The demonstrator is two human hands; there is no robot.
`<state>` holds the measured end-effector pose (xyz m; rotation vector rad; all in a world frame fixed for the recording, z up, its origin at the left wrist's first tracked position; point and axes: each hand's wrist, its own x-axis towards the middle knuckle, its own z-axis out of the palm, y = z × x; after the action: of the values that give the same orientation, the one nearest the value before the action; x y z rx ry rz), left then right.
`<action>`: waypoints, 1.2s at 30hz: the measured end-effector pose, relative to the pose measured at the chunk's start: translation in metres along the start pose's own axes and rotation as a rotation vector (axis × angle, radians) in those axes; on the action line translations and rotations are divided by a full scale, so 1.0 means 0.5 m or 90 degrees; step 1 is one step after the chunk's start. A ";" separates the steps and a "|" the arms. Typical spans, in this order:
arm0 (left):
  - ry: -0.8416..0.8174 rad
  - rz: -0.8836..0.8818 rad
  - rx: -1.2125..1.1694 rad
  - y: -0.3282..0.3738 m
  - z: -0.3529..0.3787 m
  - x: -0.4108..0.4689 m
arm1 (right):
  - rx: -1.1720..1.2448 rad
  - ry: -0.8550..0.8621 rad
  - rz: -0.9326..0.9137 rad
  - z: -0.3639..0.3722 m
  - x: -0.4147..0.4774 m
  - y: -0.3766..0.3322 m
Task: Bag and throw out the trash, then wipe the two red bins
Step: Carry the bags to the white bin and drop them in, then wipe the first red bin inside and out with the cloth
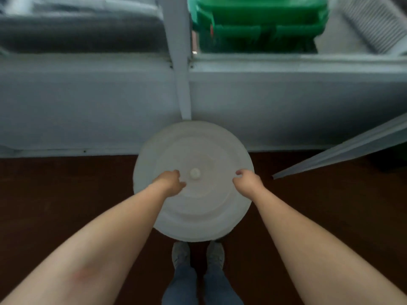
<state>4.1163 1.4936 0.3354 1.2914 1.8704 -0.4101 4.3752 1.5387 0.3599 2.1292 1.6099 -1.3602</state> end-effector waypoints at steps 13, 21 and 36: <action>0.156 -0.061 -0.300 -0.226 -0.118 -0.539 | -0.134 -0.120 -0.228 0.089 -0.413 -0.333; 0.225 -0.156 -0.465 -0.534 -0.030 -0.754 | -0.258 -0.225 -0.275 0.376 -0.634 -0.477; 0.270 -0.380 -0.590 -1.288 0.130 -1.065 | -0.411 -0.323 -0.436 0.980 -0.955 -0.899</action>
<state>3.6519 0.8443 0.5912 0.1851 2.3429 0.4558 3.7201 1.1055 0.5916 0.8196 2.2030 -1.1358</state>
